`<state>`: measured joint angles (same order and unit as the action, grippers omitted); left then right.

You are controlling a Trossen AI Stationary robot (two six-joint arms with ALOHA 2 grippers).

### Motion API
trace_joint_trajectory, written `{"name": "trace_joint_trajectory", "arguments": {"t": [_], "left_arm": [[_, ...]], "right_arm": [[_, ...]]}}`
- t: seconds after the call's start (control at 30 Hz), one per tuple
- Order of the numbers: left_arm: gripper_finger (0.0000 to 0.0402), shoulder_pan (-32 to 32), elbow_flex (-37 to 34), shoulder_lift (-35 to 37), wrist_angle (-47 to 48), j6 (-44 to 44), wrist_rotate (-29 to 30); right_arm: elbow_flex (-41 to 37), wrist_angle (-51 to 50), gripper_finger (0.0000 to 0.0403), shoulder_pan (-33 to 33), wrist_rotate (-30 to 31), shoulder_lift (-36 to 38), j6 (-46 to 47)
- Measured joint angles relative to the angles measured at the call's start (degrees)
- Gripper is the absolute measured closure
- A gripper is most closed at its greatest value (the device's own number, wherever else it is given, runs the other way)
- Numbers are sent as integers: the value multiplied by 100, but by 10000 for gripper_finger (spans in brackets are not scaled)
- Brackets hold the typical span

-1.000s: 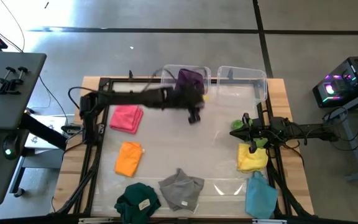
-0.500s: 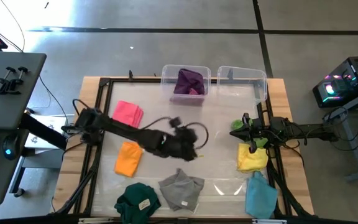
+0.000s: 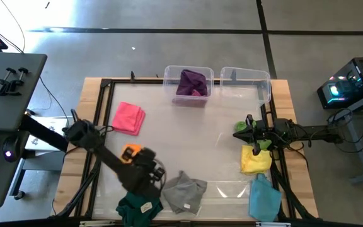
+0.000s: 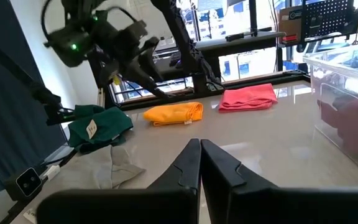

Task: Sort towels by color in basket
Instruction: Put the orange towel into the right transparent bin

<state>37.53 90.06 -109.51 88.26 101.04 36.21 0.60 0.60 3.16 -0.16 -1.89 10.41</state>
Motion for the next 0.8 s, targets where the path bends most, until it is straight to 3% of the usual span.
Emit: {"name": "trace_joint_trajectory", "arguments": {"t": [0.17,0.33,0.43,0.6,0.8], "left_arm": [[295,476,-1014,351,-87,1476,-259],[283,830,-2419,1114,-1456,2224,-264],[260,895,-3317,1605,-2313,2280,-302],[212,778,-4684,2395,-3527,1993,-932],[188,523,-5647,2839,-4946,1194,-1076]], "right_arm": [[2,0,400,-1,0,-2,0],[1,0,400,0,0,-2,-1],[1,-1,400,-2,0,-2,0],[0,0,400,-2,0,-2,0],[1,-1,400,-1,0,-2,0]]}}
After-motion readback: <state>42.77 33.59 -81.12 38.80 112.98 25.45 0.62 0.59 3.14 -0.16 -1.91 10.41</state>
